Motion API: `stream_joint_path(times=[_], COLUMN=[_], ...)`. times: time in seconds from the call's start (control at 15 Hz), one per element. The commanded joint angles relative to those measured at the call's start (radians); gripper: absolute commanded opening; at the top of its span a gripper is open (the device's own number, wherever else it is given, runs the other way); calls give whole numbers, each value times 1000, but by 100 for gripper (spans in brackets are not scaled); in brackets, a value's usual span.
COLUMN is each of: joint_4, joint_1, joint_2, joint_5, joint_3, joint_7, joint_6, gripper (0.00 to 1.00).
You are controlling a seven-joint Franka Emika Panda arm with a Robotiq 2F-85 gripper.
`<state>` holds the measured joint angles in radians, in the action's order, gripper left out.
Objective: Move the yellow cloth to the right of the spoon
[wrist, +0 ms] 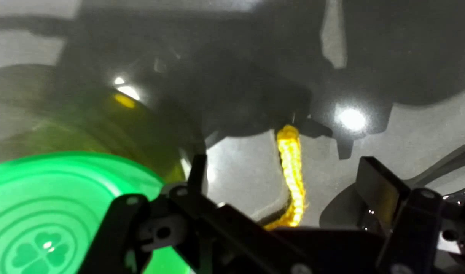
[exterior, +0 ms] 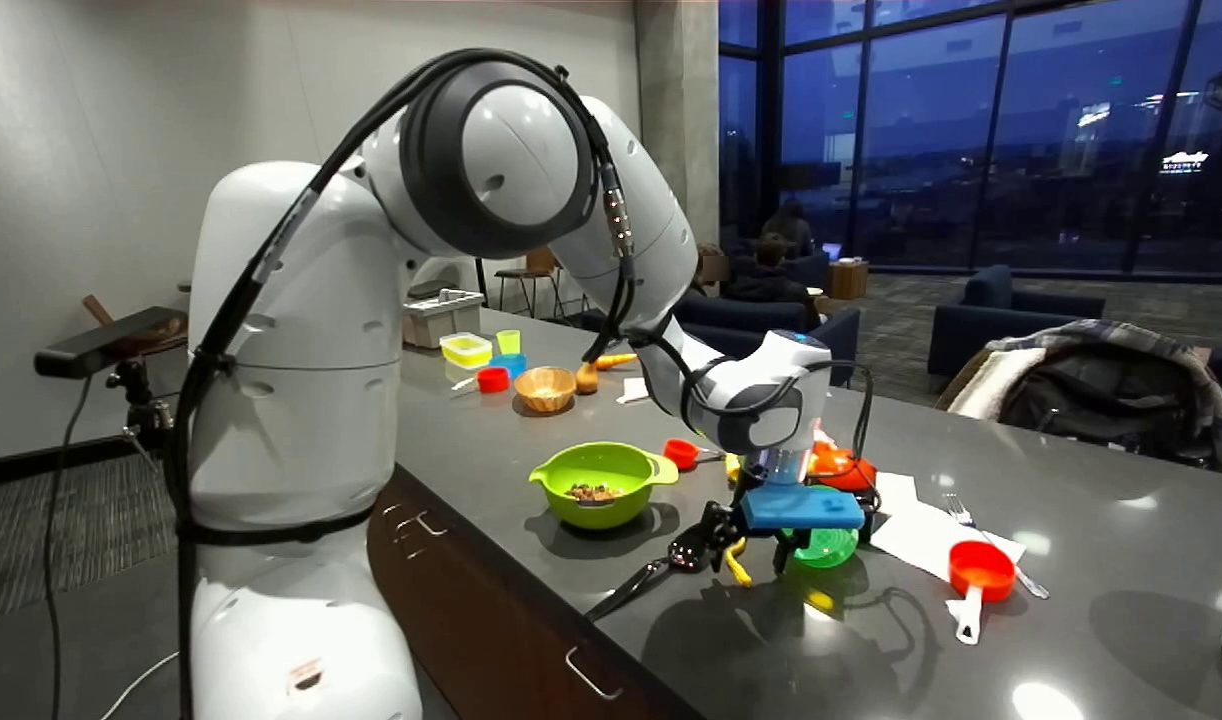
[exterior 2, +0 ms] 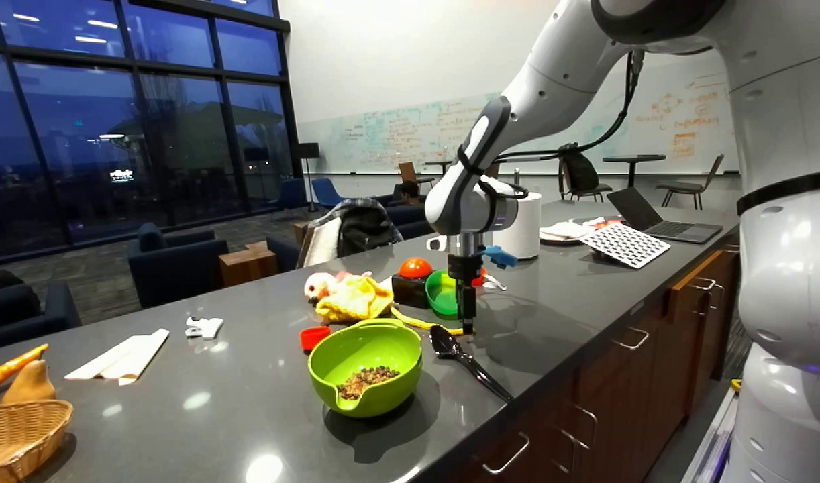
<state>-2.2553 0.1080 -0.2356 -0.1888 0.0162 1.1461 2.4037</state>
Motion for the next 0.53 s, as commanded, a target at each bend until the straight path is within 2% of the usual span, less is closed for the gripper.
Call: stream_joint_path(times=[0.0,0.47], joint_4=[-8,-3], joint_1=[12,12], joint_2=[8,-13], joint_5=[-4,-18], joint_3=[-15,-28], joint_7=[-9,-7], joint_6=[12,20], gripper=[100,100])
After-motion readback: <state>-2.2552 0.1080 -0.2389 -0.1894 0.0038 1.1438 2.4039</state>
